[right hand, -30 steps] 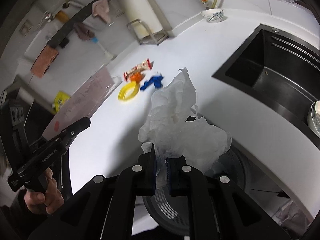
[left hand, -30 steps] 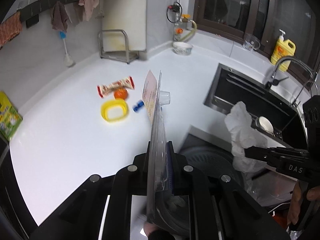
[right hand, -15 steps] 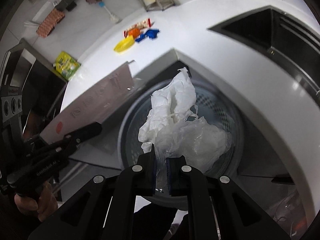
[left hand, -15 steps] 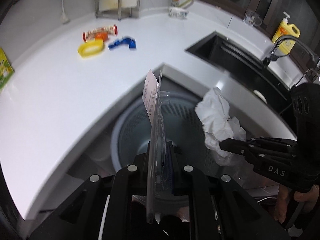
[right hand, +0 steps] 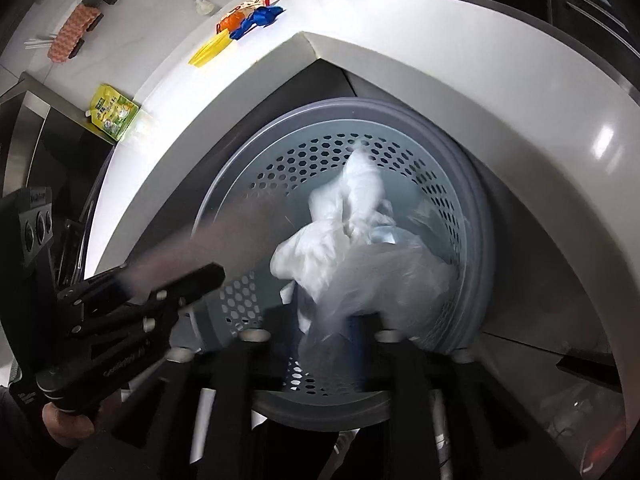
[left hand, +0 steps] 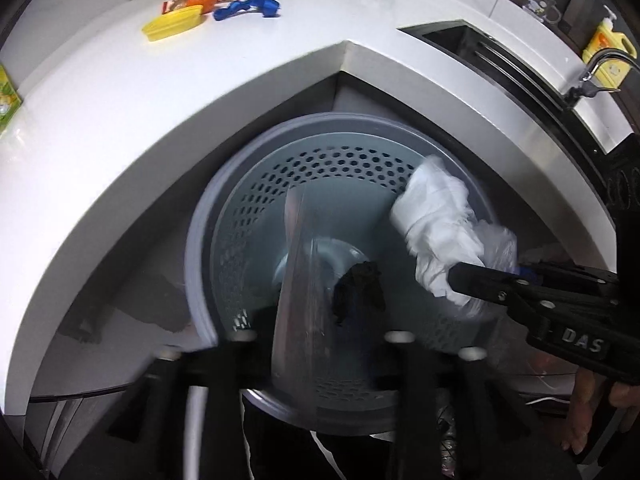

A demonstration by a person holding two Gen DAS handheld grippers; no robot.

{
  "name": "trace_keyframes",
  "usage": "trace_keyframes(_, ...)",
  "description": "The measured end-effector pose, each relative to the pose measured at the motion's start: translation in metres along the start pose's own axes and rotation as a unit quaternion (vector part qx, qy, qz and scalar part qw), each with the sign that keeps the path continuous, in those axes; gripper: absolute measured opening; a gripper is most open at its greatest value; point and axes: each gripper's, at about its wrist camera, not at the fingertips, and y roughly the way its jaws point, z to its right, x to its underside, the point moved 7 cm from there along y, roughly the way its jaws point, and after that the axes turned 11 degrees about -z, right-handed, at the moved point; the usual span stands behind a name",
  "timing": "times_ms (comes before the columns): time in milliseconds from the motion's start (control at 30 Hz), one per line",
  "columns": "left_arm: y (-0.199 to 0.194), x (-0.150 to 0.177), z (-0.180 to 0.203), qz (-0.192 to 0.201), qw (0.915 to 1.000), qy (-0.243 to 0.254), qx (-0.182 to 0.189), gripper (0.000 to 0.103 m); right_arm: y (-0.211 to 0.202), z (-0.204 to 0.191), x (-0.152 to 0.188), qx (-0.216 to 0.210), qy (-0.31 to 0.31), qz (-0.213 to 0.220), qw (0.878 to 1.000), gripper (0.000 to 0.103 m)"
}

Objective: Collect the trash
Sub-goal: 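Lower both grippers into the bin and open them, dropping bag and receipt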

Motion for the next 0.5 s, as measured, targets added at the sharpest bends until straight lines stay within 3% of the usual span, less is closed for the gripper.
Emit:
trace_keyframes(67, -0.006, 0.001, -0.005, 0.016, 0.9998, -0.007, -0.009, 0.071, -0.005, 0.003, 0.000, 0.000, 0.001, 0.009, 1.000, 0.036)
trace_keyframes(500, -0.023, 0.012, -0.029, 0.009, 0.9987, -0.049, -0.012, 0.071, -0.009, -0.001, 0.008, -0.009, -0.003, 0.007, 1.000, 0.037)
